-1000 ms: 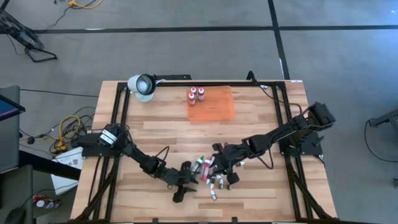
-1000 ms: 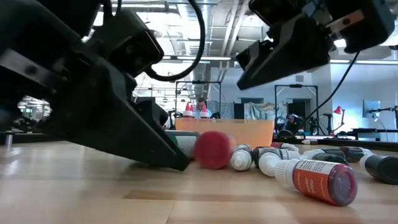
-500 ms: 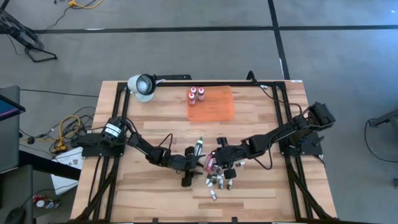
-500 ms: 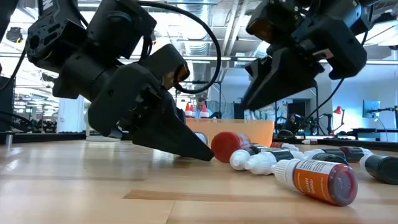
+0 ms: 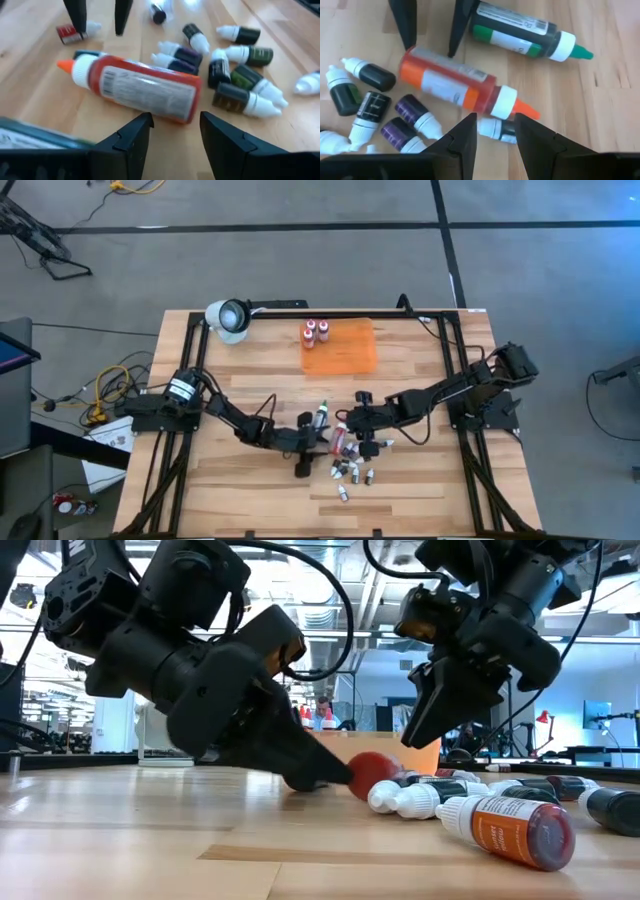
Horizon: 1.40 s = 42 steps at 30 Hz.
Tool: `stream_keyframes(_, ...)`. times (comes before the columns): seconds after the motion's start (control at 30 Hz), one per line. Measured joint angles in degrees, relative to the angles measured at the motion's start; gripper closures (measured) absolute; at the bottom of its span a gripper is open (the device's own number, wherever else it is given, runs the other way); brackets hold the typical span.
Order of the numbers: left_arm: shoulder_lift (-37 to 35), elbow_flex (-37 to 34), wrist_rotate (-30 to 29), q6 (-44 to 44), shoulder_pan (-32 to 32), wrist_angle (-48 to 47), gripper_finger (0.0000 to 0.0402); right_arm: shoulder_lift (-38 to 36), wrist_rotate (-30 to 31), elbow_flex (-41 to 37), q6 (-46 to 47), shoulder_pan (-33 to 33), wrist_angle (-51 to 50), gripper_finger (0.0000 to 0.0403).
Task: Pick & Place food coloring
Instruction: Put the large orange coloring bottle into the orange bin
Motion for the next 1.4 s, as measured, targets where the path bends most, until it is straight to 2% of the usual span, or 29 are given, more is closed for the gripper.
stream_keyframes(0.53,0.00,0.00,0.63,0.21,0.89,2.47,0.0233,0.13,-0.92,0.00,2.59,0.05,-4.13,0.0281)
stream_keyframes(0.93,0.00,0.23,1.65,0.22,0.89,3.32,0.0233,0.14,-1.79,0.00,2.62,-0.22,-1.06,0.0281)
stream_keyframes(1.4,0.24,2.97,4.28,2.08,1.37,-0.23,0.0233,6.62,-2.46,0.80,3.08,-2.52,-0.37,0.0281)
